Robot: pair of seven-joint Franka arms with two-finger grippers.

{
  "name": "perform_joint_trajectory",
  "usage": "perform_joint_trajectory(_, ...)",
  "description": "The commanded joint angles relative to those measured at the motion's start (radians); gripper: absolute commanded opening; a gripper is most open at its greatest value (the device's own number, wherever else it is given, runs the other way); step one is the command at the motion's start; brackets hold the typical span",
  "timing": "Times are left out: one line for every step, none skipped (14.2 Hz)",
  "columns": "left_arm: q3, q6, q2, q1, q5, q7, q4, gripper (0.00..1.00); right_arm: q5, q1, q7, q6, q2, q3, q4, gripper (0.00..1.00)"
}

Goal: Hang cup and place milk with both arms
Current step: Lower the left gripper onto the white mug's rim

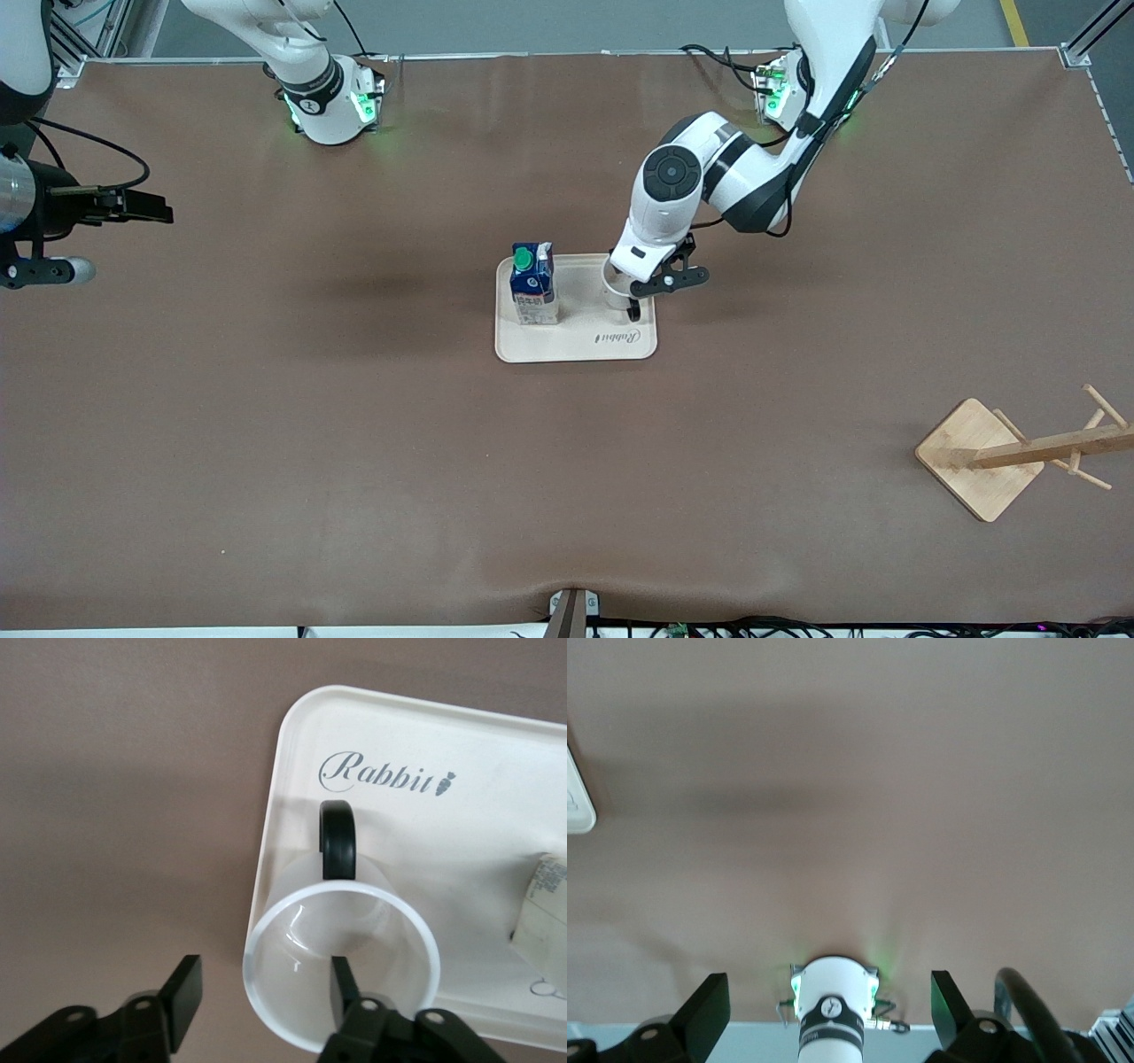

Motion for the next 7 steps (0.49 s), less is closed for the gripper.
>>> perform_joint_trajectory(0.000, 0.030, 0.026, -0.006, 0.033, -0.029, 0.010, 0.61, -0.001, 0.014, 0.000, -0.040, 0.012, 0.012, 0.019, 1.00)
perform_joint_trajectory(0.000, 0.056, 0.041, -0.006, 0.037, -0.032, 0.010, 0.60, 0.001, 0.021, 0.000, -0.030, 0.022, 0.013, 0.013, 1.00)
perform_joint_trajectory(0.000, 0.065, 0.052, -0.006, 0.037, -0.032, 0.014, 0.56, 0.007, 0.025, 0.000, -0.029, 0.041, 0.012, 0.015, 1.00)
perform_joint_trajectory(0.000, 0.065, 0.063, -0.006, 0.037, -0.032, 0.020, 0.50, 0.019, 0.019, 0.000, -0.027, 0.053, 0.012, 0.015, 1.00)
perform_joint_trajectory(0.000, 0.065, 0.063, -0.006, 0.037, -0.032, 0.023, 0.40, 0.025, 0.014, -0.002, -0.017, 0.059, 0.012, 0.022, 1.00)
perform_joint_trajectory(0.000, 0.065, 0.064, -0.006, 0.037, -0.031, 0.023, 0.29, 0.033, 0.011, -0.002, 0.026, 0.059, 0.010, 0.022, 1.00)
perform_joint_trajectory(0.000, 0.065, 0.064, -0.006, 0.037, -0.029, 0.023, 0.18, 0.041, 0.012, 0.000, 0.067, 0.059, 0.010, 0.016, 1.00)
